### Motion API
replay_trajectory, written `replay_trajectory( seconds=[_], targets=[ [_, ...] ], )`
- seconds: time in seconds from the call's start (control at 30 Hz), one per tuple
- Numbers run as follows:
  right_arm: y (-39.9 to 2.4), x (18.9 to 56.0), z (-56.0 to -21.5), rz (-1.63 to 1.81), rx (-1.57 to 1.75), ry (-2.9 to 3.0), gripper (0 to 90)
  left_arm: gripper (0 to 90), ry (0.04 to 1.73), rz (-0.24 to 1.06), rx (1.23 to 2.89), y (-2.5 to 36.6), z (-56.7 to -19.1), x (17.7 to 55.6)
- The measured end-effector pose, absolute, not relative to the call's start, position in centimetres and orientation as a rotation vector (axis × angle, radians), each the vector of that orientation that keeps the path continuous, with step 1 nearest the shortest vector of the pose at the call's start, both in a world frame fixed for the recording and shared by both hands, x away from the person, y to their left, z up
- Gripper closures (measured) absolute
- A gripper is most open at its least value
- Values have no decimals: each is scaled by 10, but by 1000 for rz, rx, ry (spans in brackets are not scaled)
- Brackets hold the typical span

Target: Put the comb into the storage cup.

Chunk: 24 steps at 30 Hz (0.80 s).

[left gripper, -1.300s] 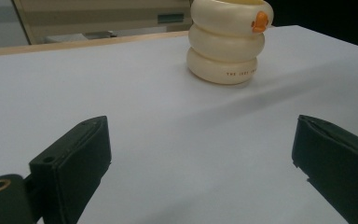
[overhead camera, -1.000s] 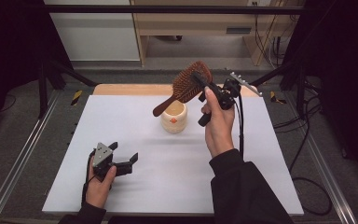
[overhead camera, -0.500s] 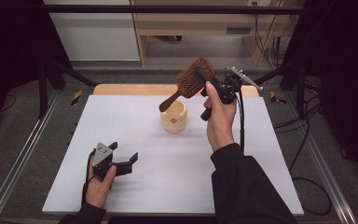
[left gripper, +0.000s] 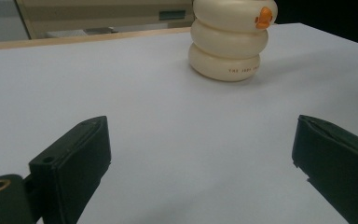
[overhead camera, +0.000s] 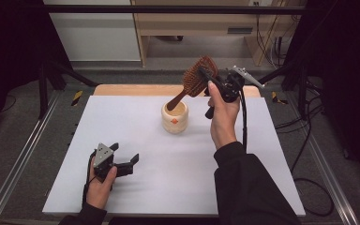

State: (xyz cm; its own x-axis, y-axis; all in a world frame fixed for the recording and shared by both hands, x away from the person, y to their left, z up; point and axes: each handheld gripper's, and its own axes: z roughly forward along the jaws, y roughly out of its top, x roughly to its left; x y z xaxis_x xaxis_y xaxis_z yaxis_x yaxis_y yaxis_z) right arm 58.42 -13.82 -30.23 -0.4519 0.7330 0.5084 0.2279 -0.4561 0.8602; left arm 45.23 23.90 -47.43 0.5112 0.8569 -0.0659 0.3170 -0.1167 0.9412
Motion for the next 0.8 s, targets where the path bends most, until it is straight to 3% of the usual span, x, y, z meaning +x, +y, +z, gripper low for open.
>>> replay_trajectory(
  seconds=[0.8],
  targets=[
    [-130, 595, -310, 1862, 1362, 1447, 516, 41, 1008, 627, 1679, 239, -474, 452]
  ],
)
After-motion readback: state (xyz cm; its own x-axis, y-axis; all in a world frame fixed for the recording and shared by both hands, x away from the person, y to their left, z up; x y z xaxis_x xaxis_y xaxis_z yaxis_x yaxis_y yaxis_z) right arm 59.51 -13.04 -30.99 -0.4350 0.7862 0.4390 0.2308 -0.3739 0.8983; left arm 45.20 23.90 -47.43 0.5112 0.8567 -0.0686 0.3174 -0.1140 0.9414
